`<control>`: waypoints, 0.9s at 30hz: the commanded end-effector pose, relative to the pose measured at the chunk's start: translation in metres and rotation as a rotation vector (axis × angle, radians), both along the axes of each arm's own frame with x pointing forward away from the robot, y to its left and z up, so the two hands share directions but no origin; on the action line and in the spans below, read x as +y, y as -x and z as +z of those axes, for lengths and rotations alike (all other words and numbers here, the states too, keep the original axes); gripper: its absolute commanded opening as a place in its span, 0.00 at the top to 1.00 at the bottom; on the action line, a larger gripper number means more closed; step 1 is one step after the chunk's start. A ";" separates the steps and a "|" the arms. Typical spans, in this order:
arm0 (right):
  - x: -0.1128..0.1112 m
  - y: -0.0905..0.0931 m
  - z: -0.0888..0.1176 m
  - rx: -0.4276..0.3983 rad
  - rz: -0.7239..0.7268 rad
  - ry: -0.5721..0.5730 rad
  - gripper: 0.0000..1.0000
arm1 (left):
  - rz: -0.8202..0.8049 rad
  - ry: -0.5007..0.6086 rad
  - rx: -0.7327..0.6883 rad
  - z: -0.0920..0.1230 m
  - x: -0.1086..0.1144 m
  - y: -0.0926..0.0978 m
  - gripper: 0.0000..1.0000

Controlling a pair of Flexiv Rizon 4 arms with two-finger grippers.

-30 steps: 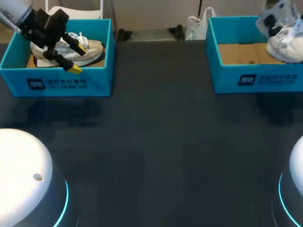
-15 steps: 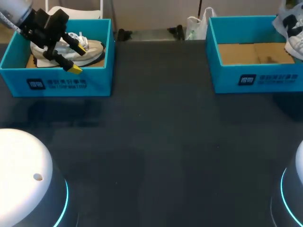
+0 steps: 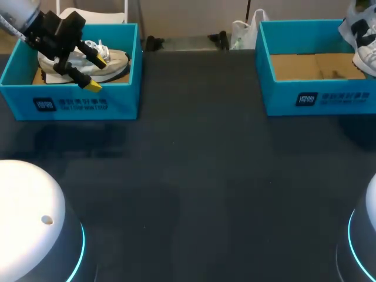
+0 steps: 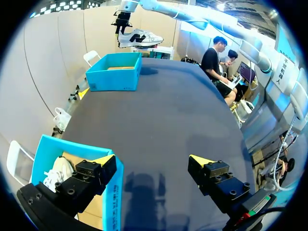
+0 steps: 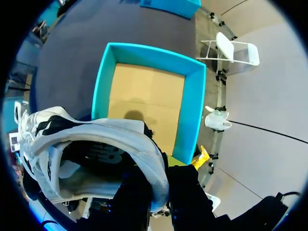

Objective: Take the shoe out of the shoebox, open the shoe tongue, remove and reinsert the insole, then place the shoe into the shoebox

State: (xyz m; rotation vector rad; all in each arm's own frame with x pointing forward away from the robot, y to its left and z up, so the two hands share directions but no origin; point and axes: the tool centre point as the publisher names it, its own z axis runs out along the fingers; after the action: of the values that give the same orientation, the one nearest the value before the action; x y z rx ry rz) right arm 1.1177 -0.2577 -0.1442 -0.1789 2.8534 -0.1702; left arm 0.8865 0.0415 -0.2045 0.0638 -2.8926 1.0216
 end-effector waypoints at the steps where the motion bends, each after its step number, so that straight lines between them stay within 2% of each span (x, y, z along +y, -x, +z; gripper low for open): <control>1: 0.000 0.000 0.002 0.001 0.000 0.001 1.00 | -0.002 -0.002 0.001 0.001 0.001 0.000 0.00; 9: 0.000 0.000 0.002 0.001 0.000 0.001 1.00 | -0.002 -0.002 0.001 0.001 0.001 0.000 0.00; 16: -0.031 0.009 -0.002 -0.010 -0.062 0.057 1.00 | -0.002 -0.002 0.001 0.001 0.001 0.000 0.00; 27: -0.076 0.019 -0.013 -0.013 -0.187 0.058 1.00 | -0.002 -0.002 0.001 0.001 0.001 0.000 0.00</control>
State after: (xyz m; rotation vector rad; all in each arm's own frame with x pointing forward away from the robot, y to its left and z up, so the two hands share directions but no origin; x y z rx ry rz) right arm 1.0999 -0.3290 -0.1553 0.0580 2.8560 -0.2912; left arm 0.8865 0.0416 -0.2045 0.0643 -2.8926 1.0216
